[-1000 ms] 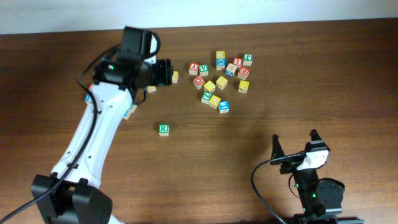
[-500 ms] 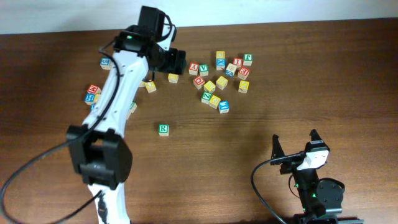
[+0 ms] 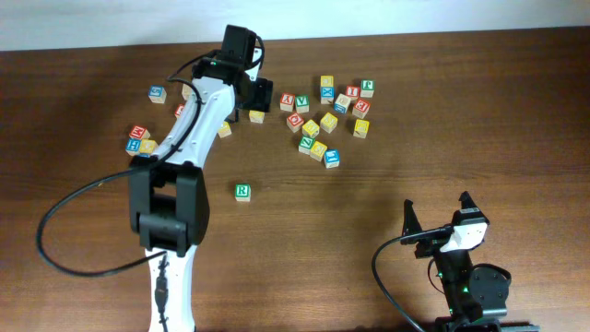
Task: Spell out RSS
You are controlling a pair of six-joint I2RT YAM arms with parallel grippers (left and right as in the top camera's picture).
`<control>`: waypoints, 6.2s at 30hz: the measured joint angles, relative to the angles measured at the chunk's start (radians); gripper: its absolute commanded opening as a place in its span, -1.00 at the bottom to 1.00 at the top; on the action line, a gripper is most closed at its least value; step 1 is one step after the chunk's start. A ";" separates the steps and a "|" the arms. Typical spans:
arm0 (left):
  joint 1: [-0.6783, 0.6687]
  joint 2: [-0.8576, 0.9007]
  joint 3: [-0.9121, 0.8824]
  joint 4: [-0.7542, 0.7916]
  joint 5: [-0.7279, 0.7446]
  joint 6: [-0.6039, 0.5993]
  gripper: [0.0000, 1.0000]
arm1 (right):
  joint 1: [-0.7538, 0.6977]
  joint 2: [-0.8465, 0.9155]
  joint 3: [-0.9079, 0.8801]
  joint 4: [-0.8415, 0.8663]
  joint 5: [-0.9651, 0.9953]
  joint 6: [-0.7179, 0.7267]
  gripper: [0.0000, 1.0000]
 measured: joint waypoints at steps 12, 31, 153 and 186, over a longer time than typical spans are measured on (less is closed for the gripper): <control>0.000 0.046 0.000 0.095 -0.007 0.434 0.71 | 0.000 0.000 0.000 0.000 0.000 0.000 0.97; 0.000 0.093 0.000 -0.021 0.100 0.660 0.67 | 0.000 0.000 0.000 0.000 0.000 0.000 0.97; -0.089 -0.558 -0.232 -0.868 0.363 -0.003 -0.73 | 0.000 0.000 0.000 0.000 0.000 0.000 0.97; -0.382 -0.644 -0.857 -0.010 -0.126 -1.457 -0.65 | 0.000 0.000 0.000 0.000 0.000 0.000 0.97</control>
